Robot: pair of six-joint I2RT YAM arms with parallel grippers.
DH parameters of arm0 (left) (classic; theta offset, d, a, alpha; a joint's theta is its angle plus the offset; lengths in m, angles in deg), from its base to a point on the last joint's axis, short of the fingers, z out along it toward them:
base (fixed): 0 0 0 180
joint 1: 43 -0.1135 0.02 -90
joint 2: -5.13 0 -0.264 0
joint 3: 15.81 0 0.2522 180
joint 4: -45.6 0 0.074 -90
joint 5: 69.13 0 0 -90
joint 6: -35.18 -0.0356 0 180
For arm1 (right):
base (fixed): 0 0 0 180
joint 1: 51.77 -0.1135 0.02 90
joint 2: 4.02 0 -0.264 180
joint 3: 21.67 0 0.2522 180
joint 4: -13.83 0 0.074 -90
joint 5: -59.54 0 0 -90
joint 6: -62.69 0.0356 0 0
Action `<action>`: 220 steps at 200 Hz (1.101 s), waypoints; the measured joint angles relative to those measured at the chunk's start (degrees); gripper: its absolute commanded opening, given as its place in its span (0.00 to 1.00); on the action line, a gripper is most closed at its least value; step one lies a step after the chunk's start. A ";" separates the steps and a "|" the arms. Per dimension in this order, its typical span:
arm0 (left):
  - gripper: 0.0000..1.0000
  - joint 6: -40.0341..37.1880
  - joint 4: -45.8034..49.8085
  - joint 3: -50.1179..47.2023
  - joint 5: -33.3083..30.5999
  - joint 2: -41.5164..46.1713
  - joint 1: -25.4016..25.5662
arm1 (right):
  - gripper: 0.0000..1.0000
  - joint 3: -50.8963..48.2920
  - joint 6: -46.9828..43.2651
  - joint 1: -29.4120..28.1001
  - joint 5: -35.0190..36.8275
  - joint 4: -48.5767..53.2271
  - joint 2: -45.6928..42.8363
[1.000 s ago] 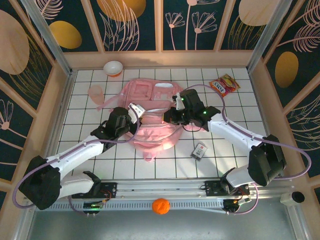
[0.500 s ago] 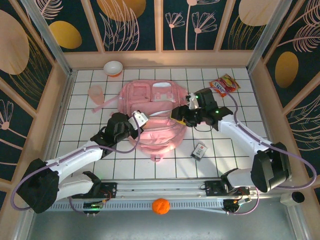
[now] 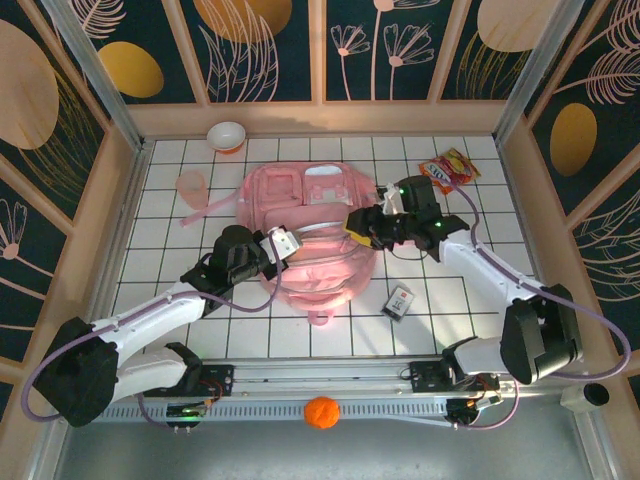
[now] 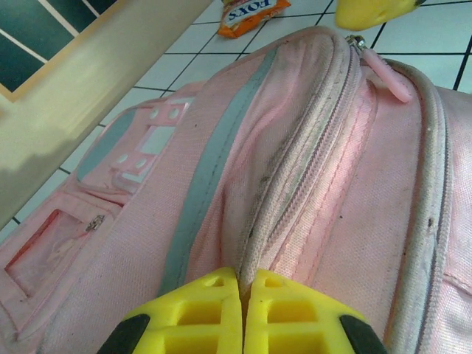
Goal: Pack the student bag
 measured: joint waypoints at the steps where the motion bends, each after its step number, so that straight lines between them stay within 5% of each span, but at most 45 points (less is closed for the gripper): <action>1: 0.00 0.00 0.02 0.00 0.07 0.00 0.02 | 0.44 0.00 0.02 0.00 -0.04 -0.09 0.09; 48: 0.00 -0.96 0.02 -0.04 1.66 0.42 -0.28 | 0.53 0.00 1.97 0.00 -0.63 -2.03 3.19; 81: 0.00 -2.05 0.07 -0.92 4.00 1.81 -0.31 | 0.51 0.04 3.04 0.04 -0.44 -4.61 5.51; 128: 0.00 -2.71 0.07 -1.81 3.85 3.15 -0.24 | 0.00 0.00 4.90 0.70 0.09 -6.29 7.10; 176: 0.00 0.24 -1.14 -1.09 -1.79 0.42 -0.31 | 0.00 -4.85 10.62 -0.50 3.91 -11.21 2.56; 204: 0.11 3.02 -3.43 0.39 -1.36 -2.91 -2.89 | 0.00 -7.96 14.82 -3.34 9.18 -13.97 -1.79; 220: 0.34 3.93 -3.67 2.16 -1.20 -4.74 -3.78 | 0.00 -9.25 17.25 -4.72 12.68 -15.78 -3.10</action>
